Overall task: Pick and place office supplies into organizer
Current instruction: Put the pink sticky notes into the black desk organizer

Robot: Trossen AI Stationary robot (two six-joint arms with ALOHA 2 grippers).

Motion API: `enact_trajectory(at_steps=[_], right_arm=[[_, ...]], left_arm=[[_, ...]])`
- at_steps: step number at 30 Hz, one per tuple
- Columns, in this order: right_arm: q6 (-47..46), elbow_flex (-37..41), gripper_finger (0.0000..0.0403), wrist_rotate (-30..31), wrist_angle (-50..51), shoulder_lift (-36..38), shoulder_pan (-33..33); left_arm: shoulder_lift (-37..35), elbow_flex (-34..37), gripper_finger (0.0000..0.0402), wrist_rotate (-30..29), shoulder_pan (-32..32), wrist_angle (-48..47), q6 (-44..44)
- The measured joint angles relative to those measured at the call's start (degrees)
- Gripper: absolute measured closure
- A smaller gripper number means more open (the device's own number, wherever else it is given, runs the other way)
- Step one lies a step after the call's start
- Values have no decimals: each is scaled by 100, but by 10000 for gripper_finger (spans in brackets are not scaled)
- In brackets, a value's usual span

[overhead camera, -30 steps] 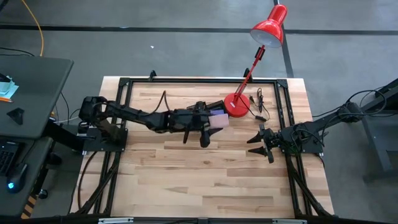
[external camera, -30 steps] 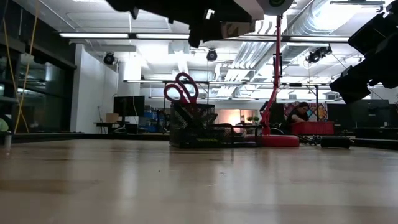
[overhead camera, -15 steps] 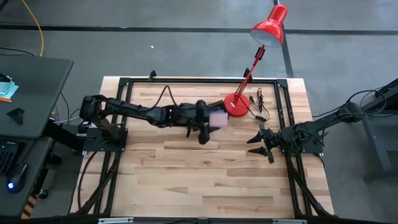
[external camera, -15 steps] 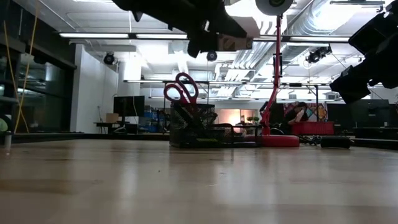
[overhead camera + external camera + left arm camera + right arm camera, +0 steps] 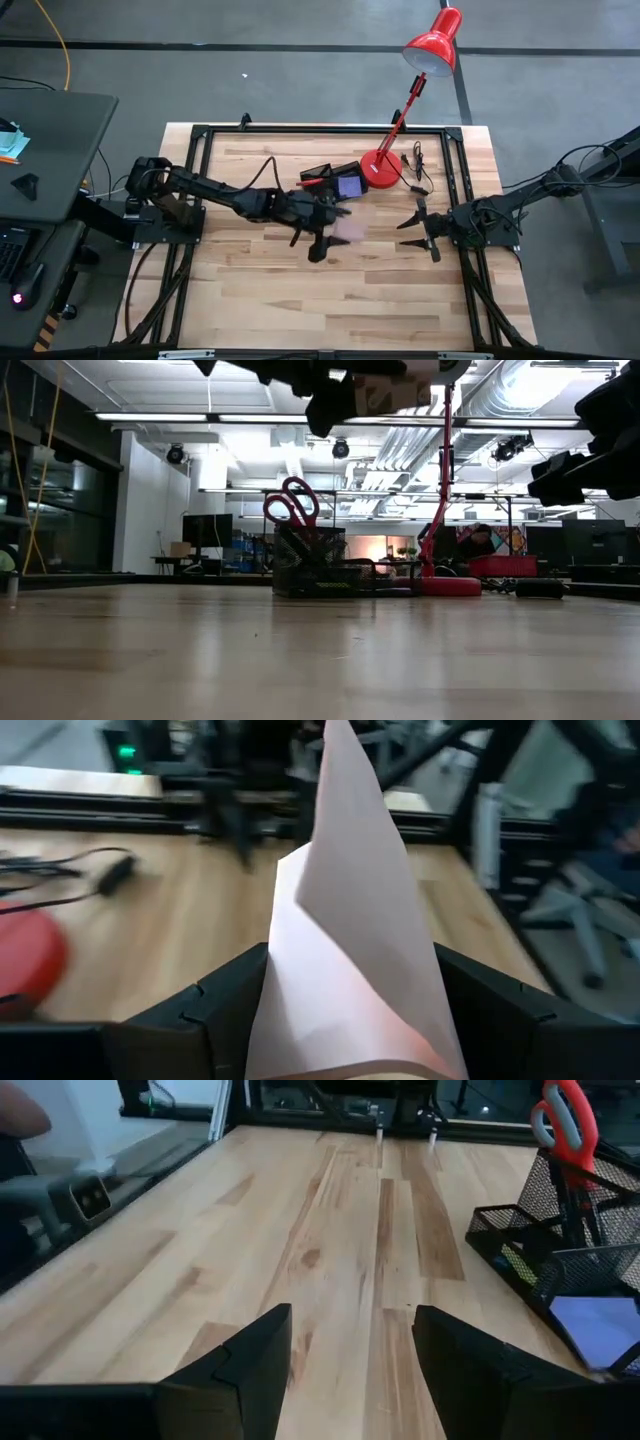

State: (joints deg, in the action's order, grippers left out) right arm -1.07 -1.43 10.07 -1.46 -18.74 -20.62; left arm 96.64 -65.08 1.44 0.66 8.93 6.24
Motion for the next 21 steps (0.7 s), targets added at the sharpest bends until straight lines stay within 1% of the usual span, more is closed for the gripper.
enact_trajectory(at_steps=[1,4,7,8,10,12,13,16,18,21], right_arm=[[-138,0,203,9,-45,0,-2],[-1423,-2,203,106,-299,0,-2],[-2364,-8,201,855,-671,0,8],[-2755,-12,201,1025,-728,2,9],[-3469,-11,201,1128,-802,1,7],[-3705,-11,201,1278,-878,0,24],[-3984,-11,201,1324,-908,-6,34],[-4717,-11,201,1079,-900,-138,33],[-4980,-12,201,1094,-830,-281,31],[-5373,25,201,1274,-843,-615,35]], left_arm=[[0,0,158,86,52,2,0],[0,2,158,140,218,-2,0],[0,2,158,196,329,-2,-76],[0,2,158,201,342,-2,-132],[0,2,158,200,359,-5,-184],[0,2,158,198,352,-13,-174],[0,2,158,198,348,-26,-166],[0,4,158,189,342,-93,-182],[0,5,158,107,345,-131,-195],[0,7,158,65,348,-236,-195]])
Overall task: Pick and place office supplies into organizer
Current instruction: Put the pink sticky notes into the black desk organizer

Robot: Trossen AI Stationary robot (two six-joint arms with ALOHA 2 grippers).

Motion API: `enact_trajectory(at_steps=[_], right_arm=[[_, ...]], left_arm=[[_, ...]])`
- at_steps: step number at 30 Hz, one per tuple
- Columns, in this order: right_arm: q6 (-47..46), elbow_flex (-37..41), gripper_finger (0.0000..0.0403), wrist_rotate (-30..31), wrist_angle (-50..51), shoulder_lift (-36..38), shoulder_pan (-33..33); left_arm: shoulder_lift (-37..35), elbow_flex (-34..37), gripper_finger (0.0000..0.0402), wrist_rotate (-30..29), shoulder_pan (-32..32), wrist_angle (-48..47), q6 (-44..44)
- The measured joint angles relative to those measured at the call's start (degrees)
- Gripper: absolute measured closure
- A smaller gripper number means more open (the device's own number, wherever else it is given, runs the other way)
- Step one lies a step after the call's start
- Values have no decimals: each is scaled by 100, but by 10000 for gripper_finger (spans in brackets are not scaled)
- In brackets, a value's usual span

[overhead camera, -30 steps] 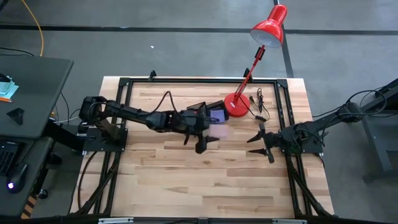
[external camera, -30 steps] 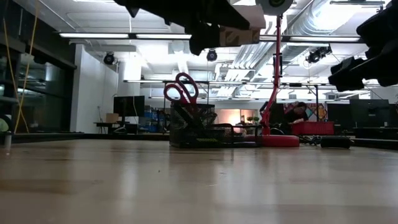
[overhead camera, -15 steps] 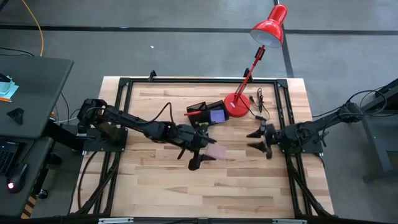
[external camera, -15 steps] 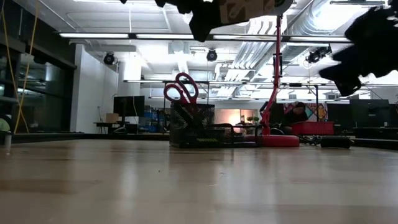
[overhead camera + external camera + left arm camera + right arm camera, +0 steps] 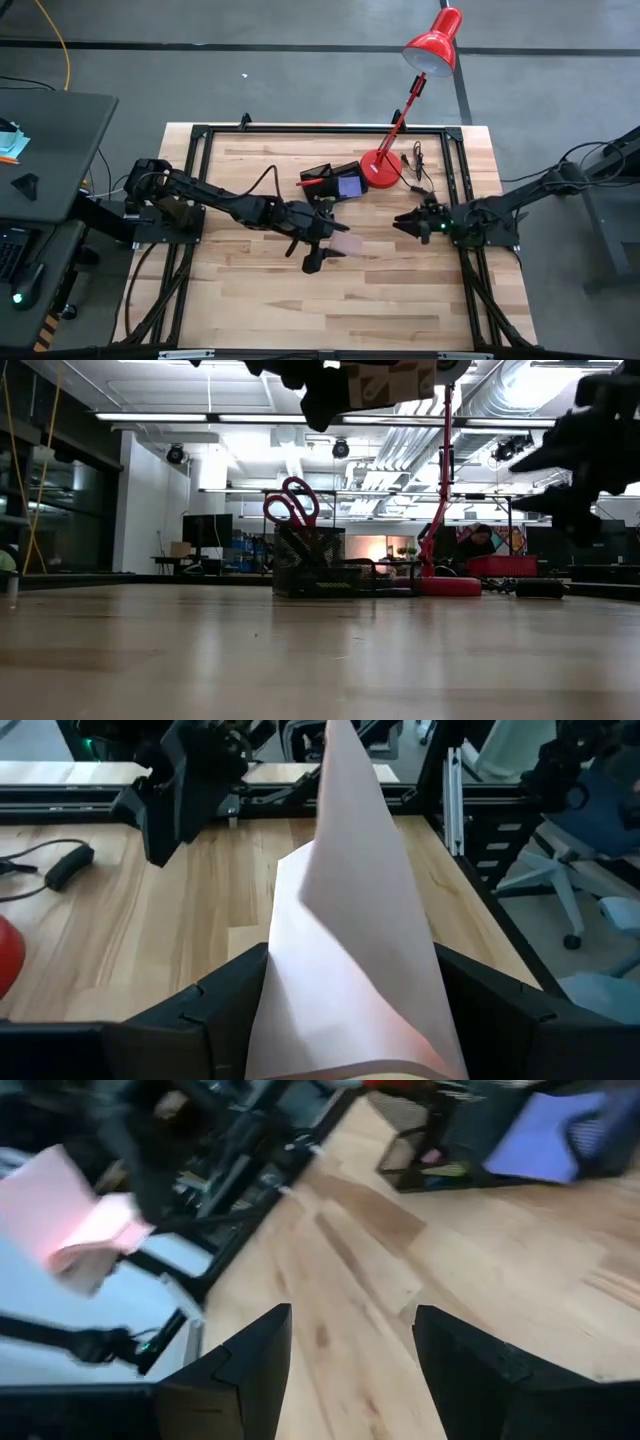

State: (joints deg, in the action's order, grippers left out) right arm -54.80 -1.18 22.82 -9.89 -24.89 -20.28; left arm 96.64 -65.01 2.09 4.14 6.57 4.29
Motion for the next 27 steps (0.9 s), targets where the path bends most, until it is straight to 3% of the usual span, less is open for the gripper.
enact_trajectory(at_steps=[5,13,27], right_arm=[[-321,19,198,64,-464,-578,-2],[-176,-5,188,-106,-2490,-1542,-258],[516,-1751,182,-203,-2336,-3698,-653]], left_arm=[[0,0,158,-16,0,-100,-4],[0,0,158,-343,-2,-126,-204],[0,0,158,-658,-2,-321,-189]])
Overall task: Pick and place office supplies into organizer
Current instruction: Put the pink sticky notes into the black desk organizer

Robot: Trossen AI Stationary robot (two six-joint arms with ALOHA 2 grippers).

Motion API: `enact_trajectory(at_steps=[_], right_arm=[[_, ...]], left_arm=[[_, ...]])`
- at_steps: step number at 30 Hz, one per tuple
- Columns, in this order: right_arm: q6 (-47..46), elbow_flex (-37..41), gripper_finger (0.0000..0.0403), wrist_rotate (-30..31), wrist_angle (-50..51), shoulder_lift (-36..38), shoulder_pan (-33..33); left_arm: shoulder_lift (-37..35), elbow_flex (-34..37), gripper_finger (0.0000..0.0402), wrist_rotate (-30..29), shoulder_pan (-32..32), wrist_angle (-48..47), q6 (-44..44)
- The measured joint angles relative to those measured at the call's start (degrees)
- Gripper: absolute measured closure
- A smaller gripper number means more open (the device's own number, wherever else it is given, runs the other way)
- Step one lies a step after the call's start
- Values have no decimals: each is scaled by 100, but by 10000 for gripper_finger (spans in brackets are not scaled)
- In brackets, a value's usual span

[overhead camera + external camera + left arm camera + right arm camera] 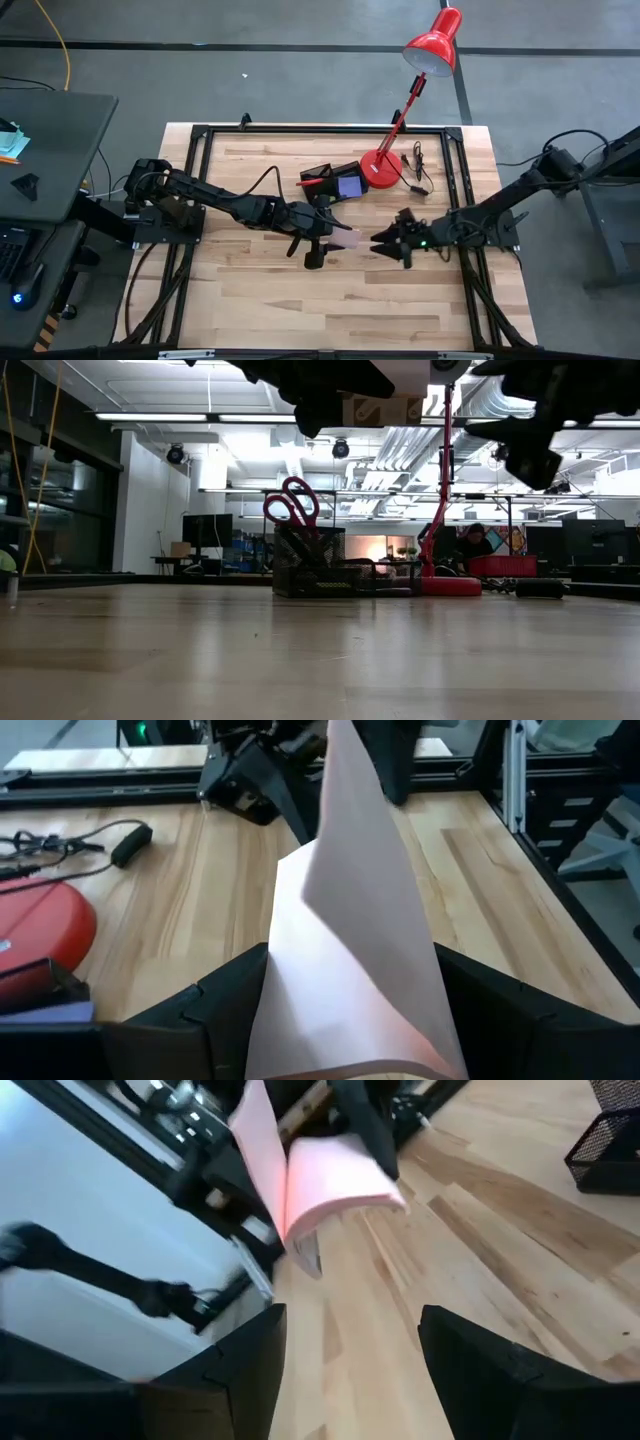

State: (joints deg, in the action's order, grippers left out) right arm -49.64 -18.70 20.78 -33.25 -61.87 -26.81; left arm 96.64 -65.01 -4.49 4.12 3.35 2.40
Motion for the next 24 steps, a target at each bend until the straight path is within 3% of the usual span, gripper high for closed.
enact_trajectory(at_steps=[9,24], right_arm=[[224,-901,182,-343,-66,-1096,66],[362,-1163,182,-303,130,-1250,136]], left_arm=[[0,0,158,-49,0,-59,87],[0,0,158,-51,2,-267,98]])
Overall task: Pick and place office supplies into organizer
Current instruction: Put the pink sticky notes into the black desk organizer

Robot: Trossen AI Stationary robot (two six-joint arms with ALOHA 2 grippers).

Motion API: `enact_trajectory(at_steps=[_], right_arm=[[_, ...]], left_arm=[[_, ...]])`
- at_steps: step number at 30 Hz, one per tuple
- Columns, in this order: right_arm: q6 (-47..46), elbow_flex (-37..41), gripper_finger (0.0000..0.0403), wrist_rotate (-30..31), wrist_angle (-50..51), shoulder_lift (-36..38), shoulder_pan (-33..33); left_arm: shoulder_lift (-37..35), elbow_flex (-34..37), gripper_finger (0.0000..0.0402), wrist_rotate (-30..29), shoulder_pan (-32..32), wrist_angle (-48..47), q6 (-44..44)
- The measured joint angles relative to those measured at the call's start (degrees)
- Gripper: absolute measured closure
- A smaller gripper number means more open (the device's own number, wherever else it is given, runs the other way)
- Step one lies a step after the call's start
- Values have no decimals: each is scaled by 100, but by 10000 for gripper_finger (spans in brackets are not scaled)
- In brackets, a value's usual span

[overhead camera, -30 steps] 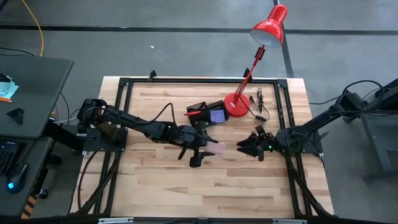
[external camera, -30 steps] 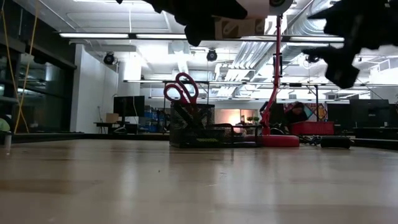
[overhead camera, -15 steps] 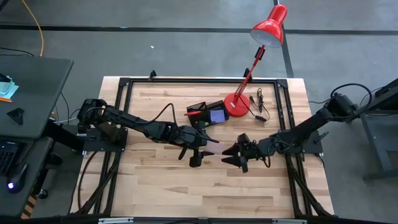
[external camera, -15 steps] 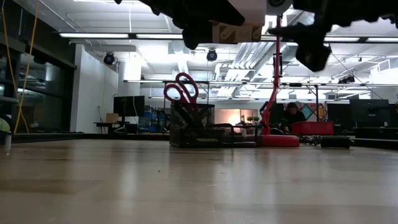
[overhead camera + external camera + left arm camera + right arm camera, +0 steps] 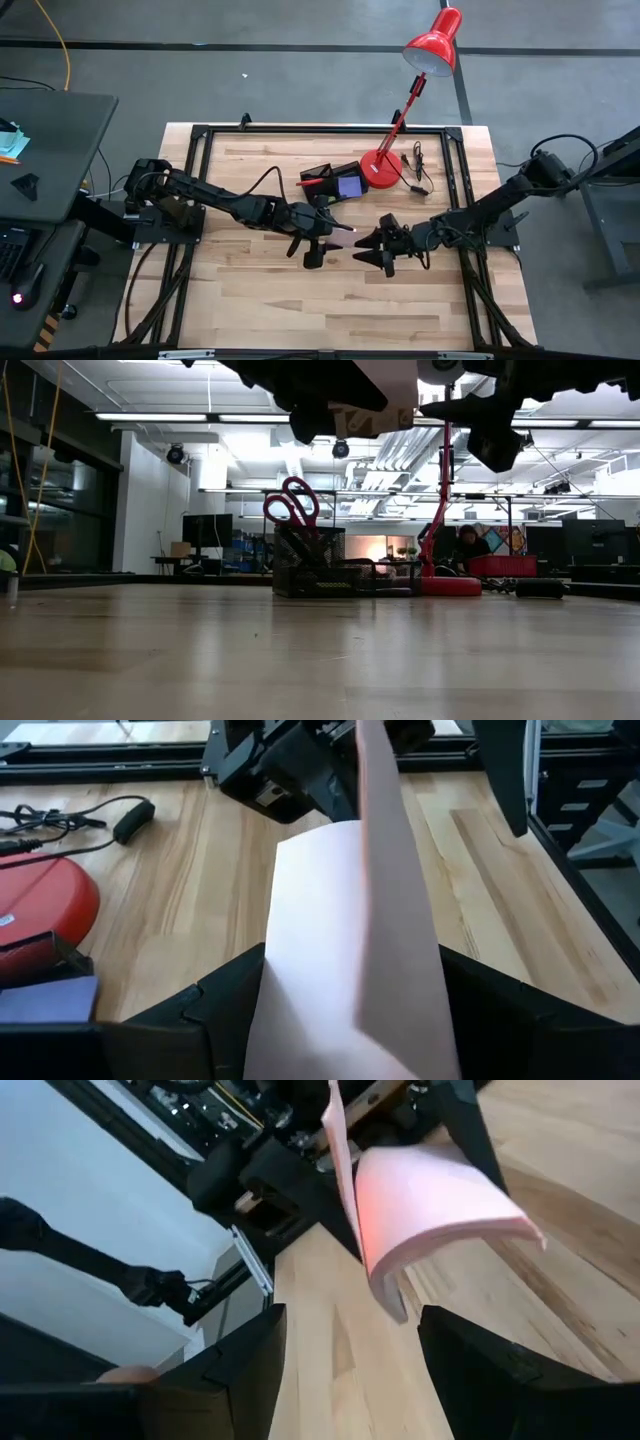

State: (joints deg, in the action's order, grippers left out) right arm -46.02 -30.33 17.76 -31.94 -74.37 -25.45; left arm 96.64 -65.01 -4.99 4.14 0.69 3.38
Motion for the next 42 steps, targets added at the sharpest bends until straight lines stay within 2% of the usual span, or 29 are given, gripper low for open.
enact_trajectory(at_steps=[7,15,24,37,42], right_arm=[[-163,5,182,38,360,0,-4],[-75,7,182,153,341,0,158],[128,9,182,54,-141,1,308],[109,9,183,108,-301,4,393],[101,9,200,62,-295,4,547]], left_arm=[[0,0,158,2,0,-80,97],[0,0,158,78,0,-83,129],[0,0,158,87,0,-83,143],[0,0,158,149,0,-76,146],[0,0,158,151,0,-69,146]])
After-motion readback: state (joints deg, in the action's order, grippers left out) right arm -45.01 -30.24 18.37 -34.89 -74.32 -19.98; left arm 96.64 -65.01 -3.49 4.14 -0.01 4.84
